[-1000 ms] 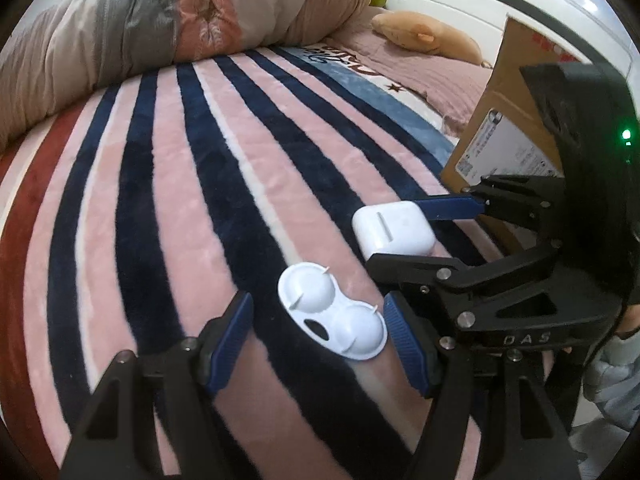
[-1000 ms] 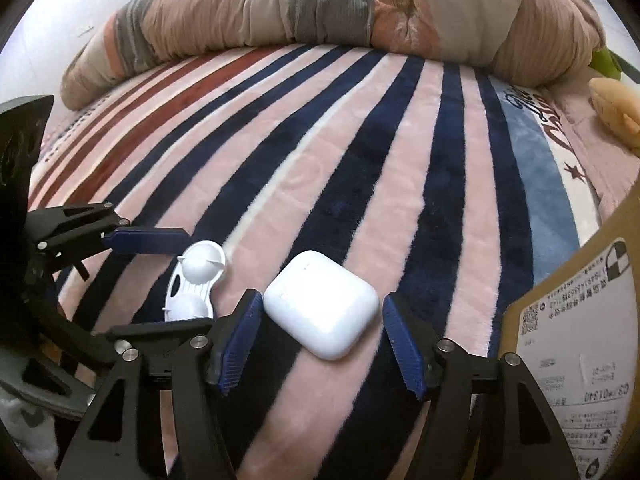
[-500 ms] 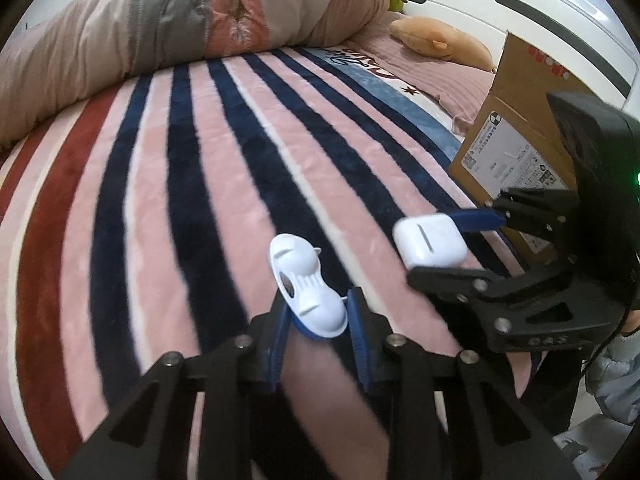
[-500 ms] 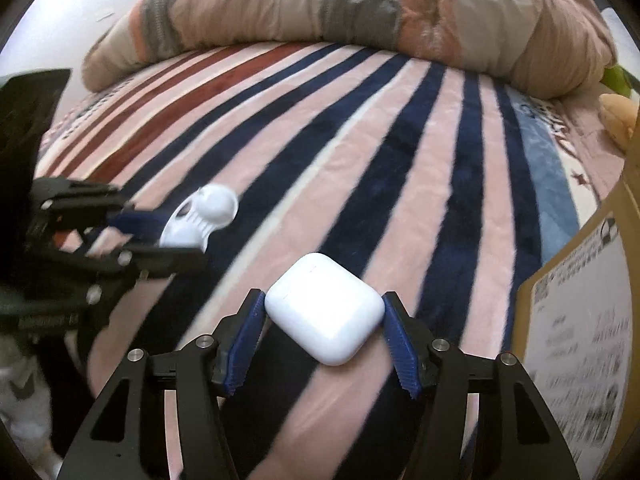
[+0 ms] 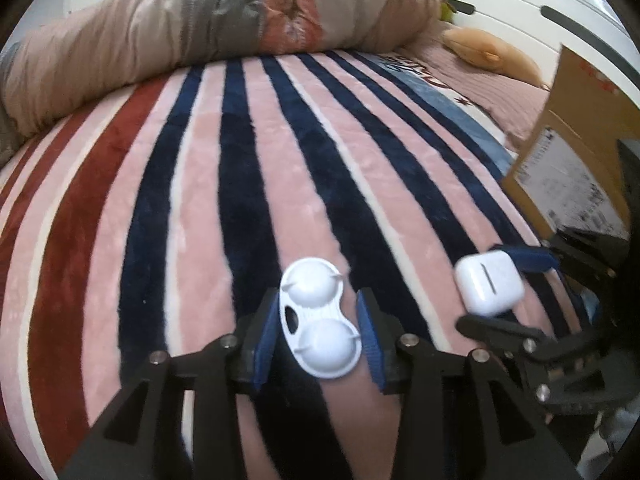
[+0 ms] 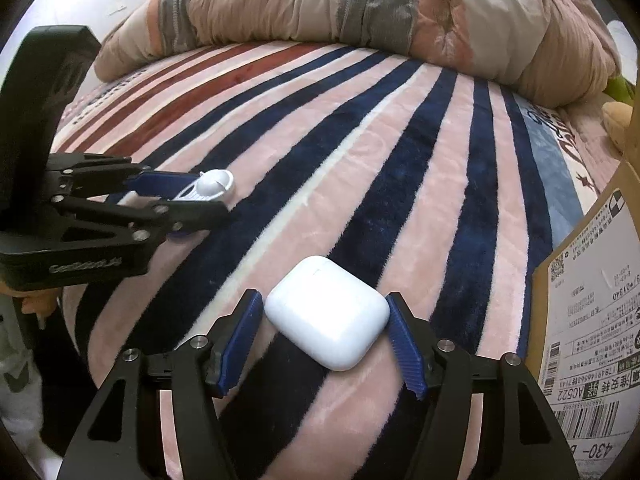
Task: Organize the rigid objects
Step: 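Grasp the white double-cup lens case with the left gripper while the right grasps the white earbuds case, then drop the lens case with the left gripper while the right drops the earbuds case into the cardboard box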
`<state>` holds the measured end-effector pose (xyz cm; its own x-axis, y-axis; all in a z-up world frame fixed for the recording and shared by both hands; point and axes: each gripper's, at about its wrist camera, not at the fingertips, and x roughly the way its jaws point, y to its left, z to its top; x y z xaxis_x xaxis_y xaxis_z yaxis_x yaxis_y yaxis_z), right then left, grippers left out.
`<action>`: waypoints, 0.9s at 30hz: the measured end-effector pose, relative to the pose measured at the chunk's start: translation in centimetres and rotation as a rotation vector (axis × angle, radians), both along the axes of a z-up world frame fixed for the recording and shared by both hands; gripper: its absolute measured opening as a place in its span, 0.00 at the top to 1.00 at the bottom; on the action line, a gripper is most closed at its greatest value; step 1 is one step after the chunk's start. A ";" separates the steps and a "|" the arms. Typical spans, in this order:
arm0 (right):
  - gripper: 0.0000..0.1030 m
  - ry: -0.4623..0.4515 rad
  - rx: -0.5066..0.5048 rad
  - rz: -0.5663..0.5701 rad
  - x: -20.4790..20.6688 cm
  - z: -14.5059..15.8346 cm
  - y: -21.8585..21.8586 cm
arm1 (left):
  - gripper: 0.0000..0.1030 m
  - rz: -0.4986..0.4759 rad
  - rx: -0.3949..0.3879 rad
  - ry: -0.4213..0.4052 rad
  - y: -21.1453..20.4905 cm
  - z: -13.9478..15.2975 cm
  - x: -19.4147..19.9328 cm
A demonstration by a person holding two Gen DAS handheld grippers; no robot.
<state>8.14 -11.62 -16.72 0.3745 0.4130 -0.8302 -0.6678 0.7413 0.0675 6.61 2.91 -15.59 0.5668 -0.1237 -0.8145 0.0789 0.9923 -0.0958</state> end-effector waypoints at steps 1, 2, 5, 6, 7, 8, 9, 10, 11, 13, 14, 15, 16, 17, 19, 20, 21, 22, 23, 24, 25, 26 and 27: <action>0.42 0.001 0.002 0.000 0.0 0.0 0.0 | 0.67 0.008 0.001 -0.002 0.0 -0.1 0.1; 0.42 0.001 0.001 0.000 0.0 0.0 0.0 | 0.67 0.012 0.004 -0.004 0.0 -0.1 0.1; 0.46 -0.011 -0.003 -0.001 -0.1 0.1 0.0 | 0.68 0.009 0.018 -0.007 -0.1 0.1 0.0; 0.46 -0.013 0.000 -0.003 -0.1 0.2 0.0 | 0.68 0.009 0.017 -0.008 -0.1 0.2 -0.1; 0.46 -0.014 0.002 -0.003 -0.1 0.3 0.0 | 0.68 0.009 0.011 -0.011 0.0 0.4 -0.2; 0.46 -0.014 -0.002 0.001 -0.1 0.3 0.1 | 0.68 0.010 0.006 -0.014 0.1 0.7 -0.4; 0.46 -0.018 -0.003 0.006 -0.3 0.5 0.2 | 0.68 0.011 0.003 -0.019 0.2 1.0 -0.7; 0.46 -0.021 0.003 0.010 -0.3 0.8 0.2 | 0.68 0.015 0.007 -0.027 0.3 1.4 -1.0; 0.46 -0.022 0.013 0.016 -0.4 1.1 0.2 | 0.68 0.015 0.011 -0.033 0.5 1.9 -1.3; 0.46 -0.046 0.029 0.030 -0.9 2.4 0.3 | 0.68 0.015 0.013 -0.061 0.6 3.4 -2.2; 0.46 -0.068 0.035 0.038 -1.2 3.3 0.3 | 0.68 0.012 0.013 -0.075 0.5 4.2 -2.6; 0.46 -0.081 0.043 0.041 -1.5 4.1 0.3 | 0.68 0.008 0.014 -0.091 0.5 5.2 -3.1; 0.46 -0.094 0.065 0.043 -1.8 5.3 0.2 | 0.68 0.000 0.015 -0.109 0.3 6.4 -3.5; 0.46 -0.097 0.087 0.046 -2.1 6.3 0.0 | 0.68 -0.008 0.018 -0.123 0.2 7.2 -3.8; 0.46 -0.122 0.138 0.056 -2.9 9.0 -0.8 | 0.68 -0.042 0.029 -0.172 -0.7 10.0 -4.6; 0.46 -0.149 0.154 0.055 -3.4 10.4 -1.4 | 0.68 -0.060 0.031 -0.191 -1.2 11.1 -4.8; 0.46 -0.176 0.168 0.052 -3.9 11.5 -2.0 | 0.68 -0.082 0.030 -0.212 -2.0 12.5 -5.1; 0.46 -0.211 0.195 0.044 -4.6 13.2 -3.2 | 0.68 -0.110 0.027 -0.236 -2.9 13.8 -5.3; 0.46 -0.228 0.210 0.037 -5.0 14.0 -4.0 | 0.68 -0.132 0.023 -0.253 -3.5 14.7 -5.4; 0.46 -0.253 0.231 0.016 -5.4 15.4 -5.6 | 0.68 -0.171 0.015 -0.279 -5.0 16.2 -5.4; 0.46 -0.269 0.242 -0.006 -5.6 16.3 -7.1 | 0.68 -0.204 0.008 -0.293 -6.3 17.2 -5.3; 0.46 -0.280 0.249 -0.034 -5.6 17.1 -8.6 | 0.68 -0.235 0.000 -0.302 -7.6 18.1 -5.1; 0.46 -0.287 0.252 -0.060 -5.4 17.7 -9.9 | 0.68 -0.256 -0.006 -0.308 -8.6 18.6 -4.9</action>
<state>2.75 -21.50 0.94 0.6064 0.5614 -0.5631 -0.6421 0.7634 0.0695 1.74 -5.71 3.03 0.7347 -0.2970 -0.6099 0.3499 0.9362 -0.0344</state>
